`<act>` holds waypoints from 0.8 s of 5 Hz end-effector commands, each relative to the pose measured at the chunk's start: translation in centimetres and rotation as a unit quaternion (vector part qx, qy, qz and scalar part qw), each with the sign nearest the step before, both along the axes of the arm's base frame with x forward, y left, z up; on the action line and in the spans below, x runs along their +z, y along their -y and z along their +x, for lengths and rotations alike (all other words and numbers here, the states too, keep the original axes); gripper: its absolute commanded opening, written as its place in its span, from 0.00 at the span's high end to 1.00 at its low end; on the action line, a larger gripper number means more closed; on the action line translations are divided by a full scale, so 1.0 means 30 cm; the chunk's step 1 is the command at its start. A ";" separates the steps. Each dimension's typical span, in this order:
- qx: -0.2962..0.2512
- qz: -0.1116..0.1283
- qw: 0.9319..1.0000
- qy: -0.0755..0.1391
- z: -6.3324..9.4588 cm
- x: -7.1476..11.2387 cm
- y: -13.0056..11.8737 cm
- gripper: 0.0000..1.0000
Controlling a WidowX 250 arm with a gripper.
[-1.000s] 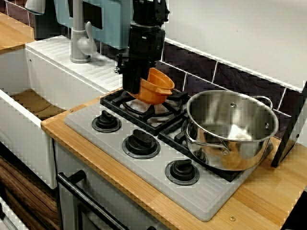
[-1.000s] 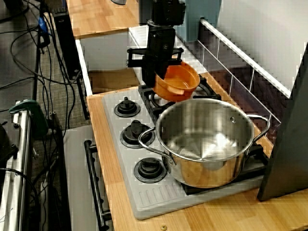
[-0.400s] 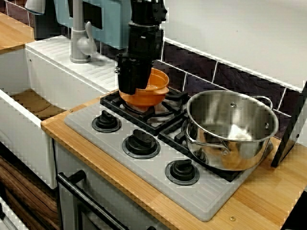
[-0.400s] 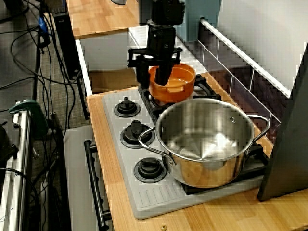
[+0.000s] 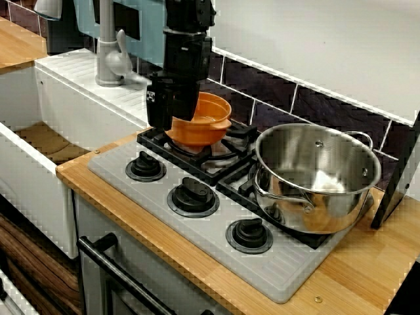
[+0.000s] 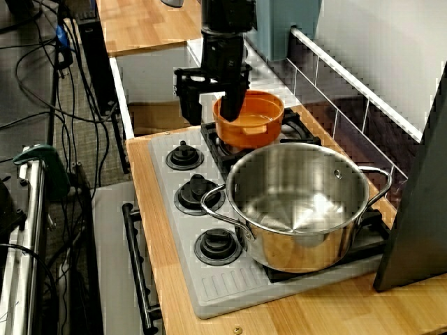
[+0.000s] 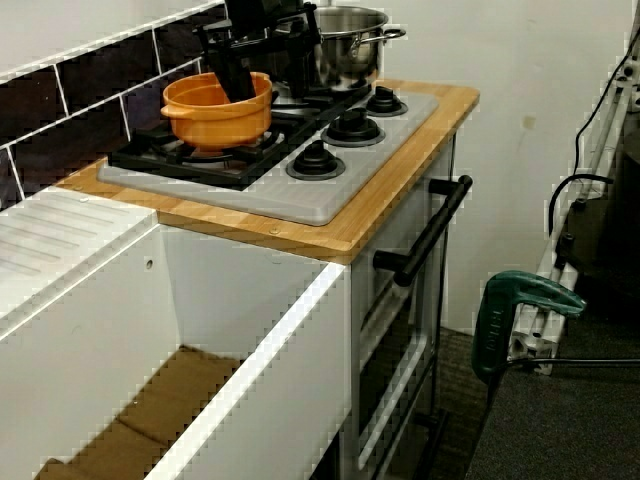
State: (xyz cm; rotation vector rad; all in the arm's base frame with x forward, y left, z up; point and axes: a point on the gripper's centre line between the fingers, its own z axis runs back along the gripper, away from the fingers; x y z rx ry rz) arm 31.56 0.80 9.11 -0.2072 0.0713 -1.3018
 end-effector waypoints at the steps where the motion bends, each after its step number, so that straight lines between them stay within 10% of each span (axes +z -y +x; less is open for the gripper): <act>1: 0.023 -0.003 0.999 0.045 -0.028 0.105 -0.004 0.00; 4: 0.061 -0.001 0.994 0.095 0.020 0.212 -0.001 0.00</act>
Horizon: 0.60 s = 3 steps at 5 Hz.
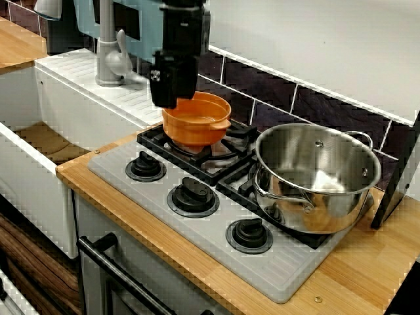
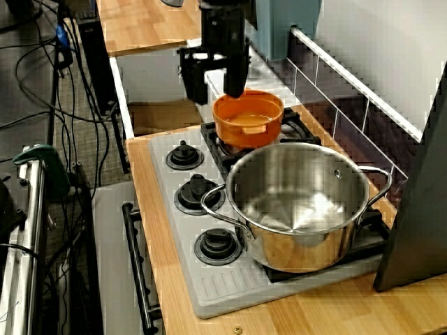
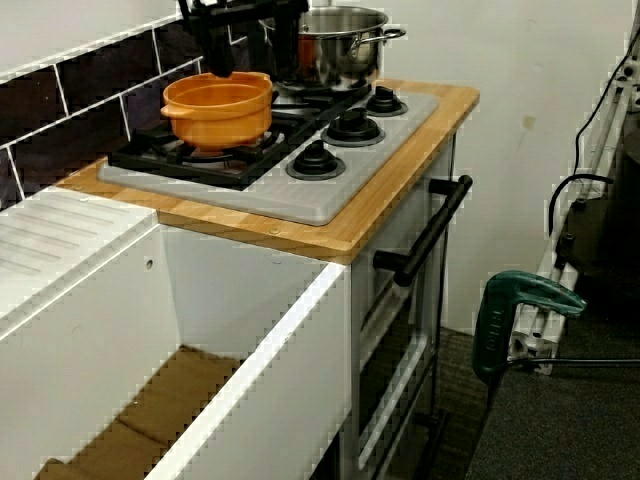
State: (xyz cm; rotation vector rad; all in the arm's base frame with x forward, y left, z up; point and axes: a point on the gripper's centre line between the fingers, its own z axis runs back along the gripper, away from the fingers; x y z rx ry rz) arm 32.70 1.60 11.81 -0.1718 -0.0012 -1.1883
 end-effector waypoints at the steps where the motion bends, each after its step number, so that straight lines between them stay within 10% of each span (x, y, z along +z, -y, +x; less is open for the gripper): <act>1: 0.011 0.004 0.994 0.112 0.016 0.136 0.032 0.00; 3: 0.035 0.032 0.992 0.118 0.070 0.068 0.013 0.00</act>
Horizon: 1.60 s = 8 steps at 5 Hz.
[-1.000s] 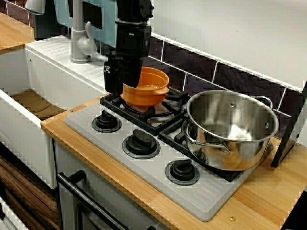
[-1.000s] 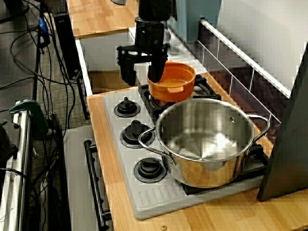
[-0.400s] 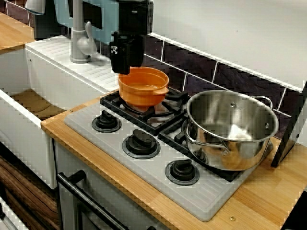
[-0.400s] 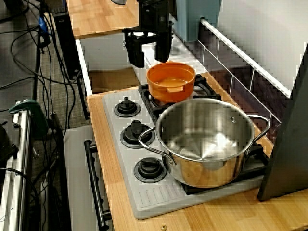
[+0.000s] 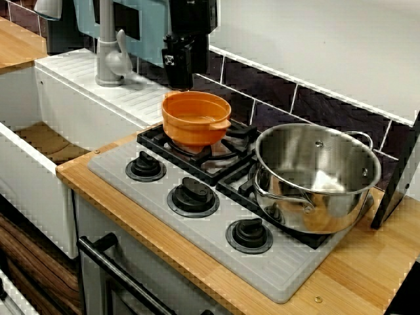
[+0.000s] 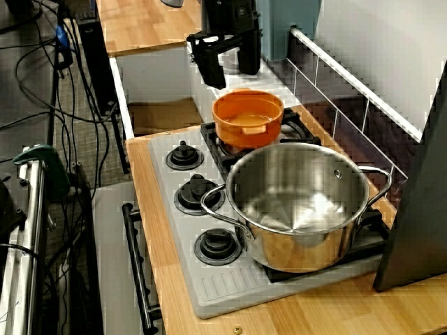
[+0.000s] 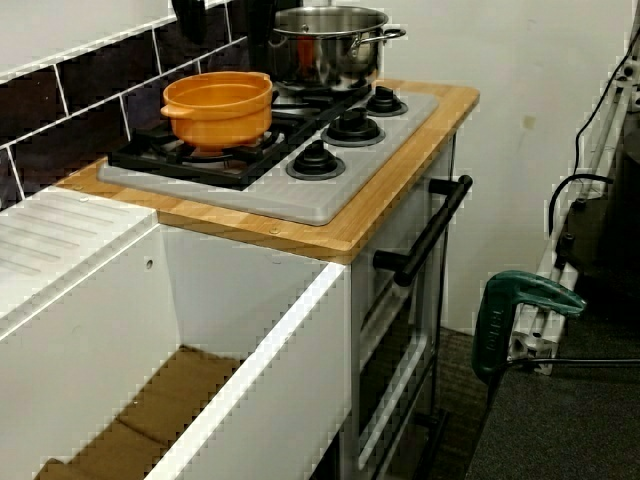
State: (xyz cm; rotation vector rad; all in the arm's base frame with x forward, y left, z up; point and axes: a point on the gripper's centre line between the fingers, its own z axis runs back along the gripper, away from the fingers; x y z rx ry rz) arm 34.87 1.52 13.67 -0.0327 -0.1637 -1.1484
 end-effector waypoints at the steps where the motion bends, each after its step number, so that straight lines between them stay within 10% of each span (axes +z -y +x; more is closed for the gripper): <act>1: 0.005 0.026 0.999 0.026 0.009 0.010 0.007 0.00; 8: 0.002 0.063 0.998 0.009 0.135 -0.073 0.031 0.00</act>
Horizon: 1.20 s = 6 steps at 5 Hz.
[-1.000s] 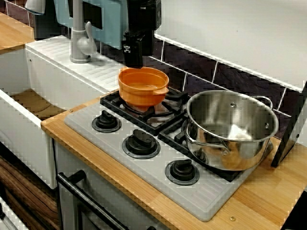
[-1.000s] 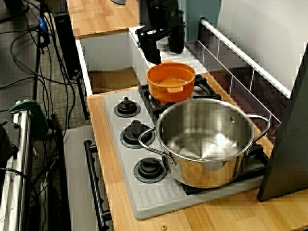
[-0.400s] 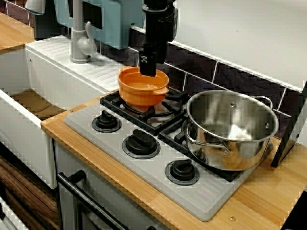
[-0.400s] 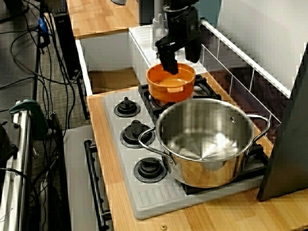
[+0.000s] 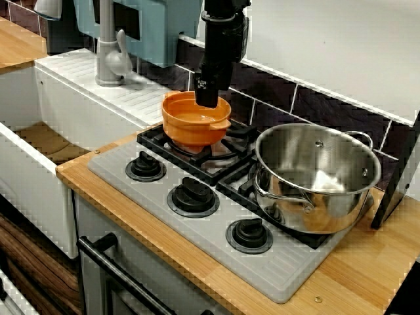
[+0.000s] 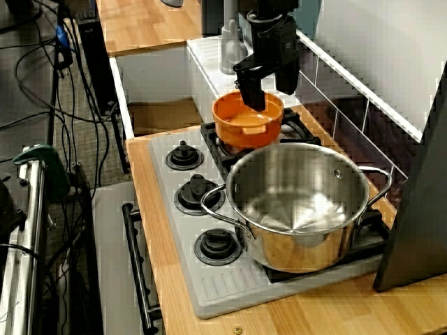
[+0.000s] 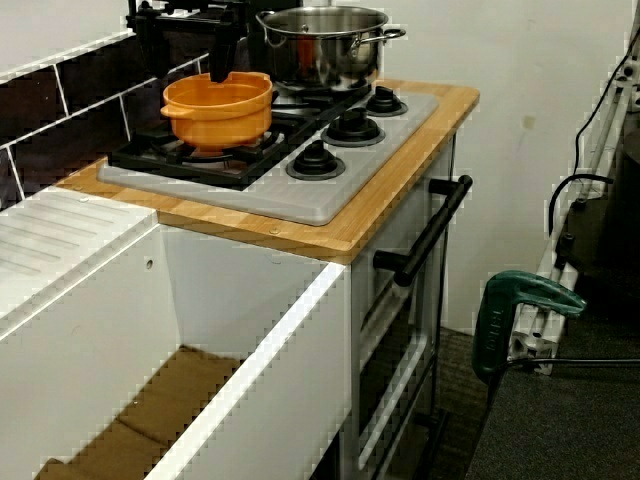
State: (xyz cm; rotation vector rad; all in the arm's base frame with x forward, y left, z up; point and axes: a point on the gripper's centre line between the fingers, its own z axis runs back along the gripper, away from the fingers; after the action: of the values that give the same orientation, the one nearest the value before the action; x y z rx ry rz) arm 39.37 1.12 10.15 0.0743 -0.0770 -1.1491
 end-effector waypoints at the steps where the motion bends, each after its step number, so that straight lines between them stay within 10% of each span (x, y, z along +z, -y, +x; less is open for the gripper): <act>1: -0.008 -0.002 1.000 0.011 -0.021 0.041 0.020 0.00; 6: 0.003 -0.016 1.000 -0.016 0.016 0.011 0.008 0.00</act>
State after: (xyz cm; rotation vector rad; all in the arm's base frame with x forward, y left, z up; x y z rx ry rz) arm 40.45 1.36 8.69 -0.0067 -0.0205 -1.1369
